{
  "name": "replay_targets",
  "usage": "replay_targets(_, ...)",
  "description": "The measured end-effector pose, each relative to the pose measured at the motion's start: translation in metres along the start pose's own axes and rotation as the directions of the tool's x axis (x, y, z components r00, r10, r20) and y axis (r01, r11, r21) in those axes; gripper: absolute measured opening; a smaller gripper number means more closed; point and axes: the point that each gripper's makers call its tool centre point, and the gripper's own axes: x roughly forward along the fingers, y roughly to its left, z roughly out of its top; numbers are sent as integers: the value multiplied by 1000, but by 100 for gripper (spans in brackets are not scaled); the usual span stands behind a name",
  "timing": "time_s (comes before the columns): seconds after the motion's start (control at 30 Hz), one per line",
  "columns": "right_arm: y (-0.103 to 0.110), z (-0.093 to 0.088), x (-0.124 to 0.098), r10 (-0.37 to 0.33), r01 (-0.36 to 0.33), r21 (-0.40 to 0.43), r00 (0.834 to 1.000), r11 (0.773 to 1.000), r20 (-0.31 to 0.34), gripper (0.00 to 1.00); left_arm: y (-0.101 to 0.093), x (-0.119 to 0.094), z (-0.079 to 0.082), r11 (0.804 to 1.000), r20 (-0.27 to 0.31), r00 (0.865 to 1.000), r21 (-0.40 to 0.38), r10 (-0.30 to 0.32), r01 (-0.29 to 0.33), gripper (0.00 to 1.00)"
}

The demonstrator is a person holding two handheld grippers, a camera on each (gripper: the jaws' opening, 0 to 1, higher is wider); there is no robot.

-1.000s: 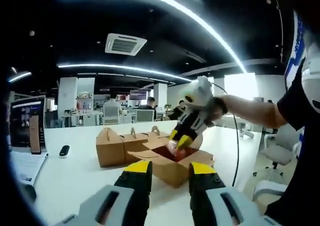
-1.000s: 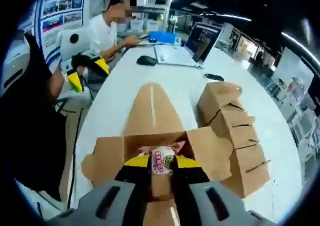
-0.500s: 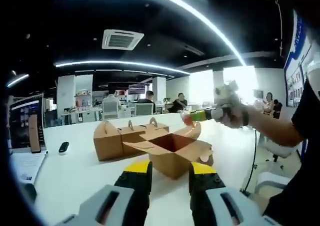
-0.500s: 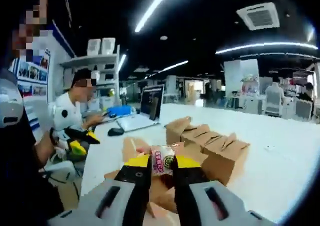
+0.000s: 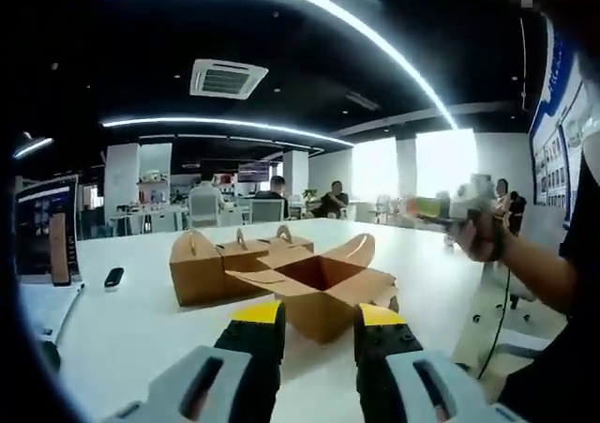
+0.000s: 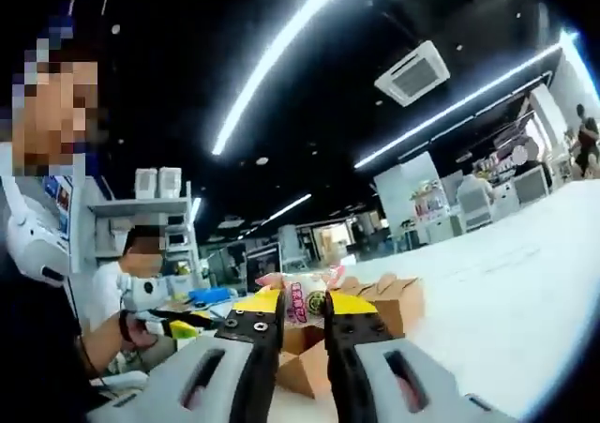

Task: Pick up one paper box from the group, open the paper box, and remove the item inside

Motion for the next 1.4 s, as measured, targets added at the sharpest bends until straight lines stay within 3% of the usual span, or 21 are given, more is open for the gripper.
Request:
replay_targets(0.13, -6, 2, -21, -12, 11, 38, 1000, 999, 16, 18, 0, -3, -2, 1000, 4, 1000, -17, 5, -5, 31)
replay_targets(0.4, 19, 2, -6, 90, -90, -14, 995, 996, -32, 18, 1, 0, -3, 999, 9, 1000, -34, 11, -10, 31)
replay_targets(0.47, 26, -5, 0, 120, -121, -14, 991, 993, -61, 18, 1, 0, -4, 999, 9, 1000, -38, 10, -10, 31)
replay_targets(0.53, 30, -18, 4, 138, -145, -48, 982, 988, -130, 18, -2, 0, -6, 999, 2, 1000, -40, 8, -8, 31)
replay_targets(0.67, 43, -29, 6, 191, -201, -40, 966, 979, -172, 18, -3, -3, -8, 999, -2, 1000, -37, 5, -5, 31)
replay_targets(0.77, 66, -49, 8, 263, -281, -40, 933, 959, -246, 18, 0, -4, -13, 999, -8, 1000, -46, 11, -11, 31)
replay_targets(0.83, 80, -68, 10, 304, -335, -47, 898, 941, -319, 18, 3, -4, -15, 998, -11, 1000, -57, 19, -19, 31)
replay_targets(0.97, 97, -116, 7, 318, -413, -70, 788, 908, -527, 18, 3, -4, -16, 997, -7, 1000, -68, 19, -19, 31)
replay_targets(1.03, 106, -130, 5, 346, -443, -37, 748, 896, -567, 18, 2, -5, -16, 997, -3, 1000, -73, 12, -12, 31)
replay_targets(1.07, 108, -133, 6, 351, -451, -34, 738, 892, -576, 18, 2, -5, -17, 997, -3, 1000, -75, 10, -10, 31)
replay_targets(1.13, 116, -146, 6, 366, -479, -20, 696, 878, -618, 18, 3, -5, -20, 997, -8, 1000, -78, 12, -13, 31)
replay_targets(1.23, 117, -159, 9, 352, -483, -16, 659, 875, -665, 18, 3, -6, -24, 996, -17, 1000, -93, 11, -13, 31)
replay_targets(1.33, 116, -169, 15, 345, -479, -8, 643, 878, -684, 18, 3, -7, -23, 995, -16, 1000, -96, 9, -10, 31)
replay_targets(1.4, 116, -177, 16, 329, -494, -27, 618, 869, -714, 18, 4, -8, -24, 996, -14, 1000, -93, 9, -10, 31)
